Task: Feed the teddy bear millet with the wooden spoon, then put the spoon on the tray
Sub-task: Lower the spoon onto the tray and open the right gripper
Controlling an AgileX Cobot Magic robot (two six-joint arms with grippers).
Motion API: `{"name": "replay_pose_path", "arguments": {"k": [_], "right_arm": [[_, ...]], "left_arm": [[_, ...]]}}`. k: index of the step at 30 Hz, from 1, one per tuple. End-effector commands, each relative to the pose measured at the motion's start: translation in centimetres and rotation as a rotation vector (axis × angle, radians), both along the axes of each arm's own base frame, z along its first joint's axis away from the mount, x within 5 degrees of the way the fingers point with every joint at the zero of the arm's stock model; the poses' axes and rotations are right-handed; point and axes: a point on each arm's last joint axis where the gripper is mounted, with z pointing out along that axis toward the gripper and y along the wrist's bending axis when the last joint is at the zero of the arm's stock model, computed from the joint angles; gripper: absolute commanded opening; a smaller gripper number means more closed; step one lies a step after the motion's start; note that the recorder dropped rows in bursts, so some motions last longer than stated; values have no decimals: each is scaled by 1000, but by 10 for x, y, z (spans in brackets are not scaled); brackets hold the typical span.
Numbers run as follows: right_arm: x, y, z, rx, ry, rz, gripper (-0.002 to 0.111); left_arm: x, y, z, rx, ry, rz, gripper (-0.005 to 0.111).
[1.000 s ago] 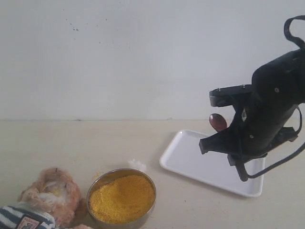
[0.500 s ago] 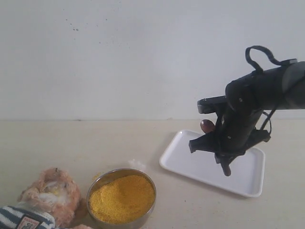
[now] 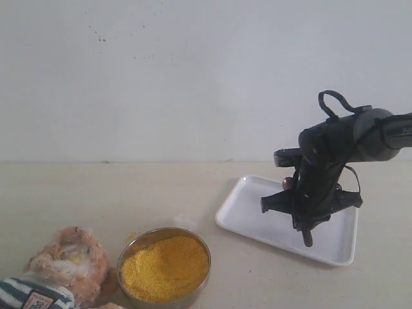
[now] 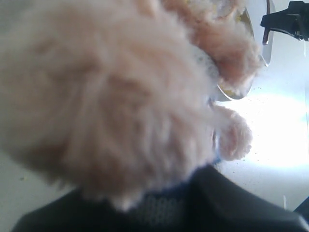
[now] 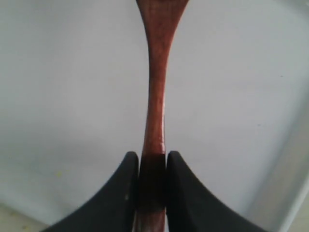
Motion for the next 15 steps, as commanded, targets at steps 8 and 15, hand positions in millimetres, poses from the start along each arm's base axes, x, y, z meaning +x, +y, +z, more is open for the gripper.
{"name": "replay_pose_path", "arguments": {"k": [8,15], "right_arm": [[9,-24,-13,2,21,-45,0],[6,-21,-26,13,66,-4,19]], "left_arm": [[0,-1,2,-18,-13,8,4],[0,-1,2,-18,-13,8,4]]}}
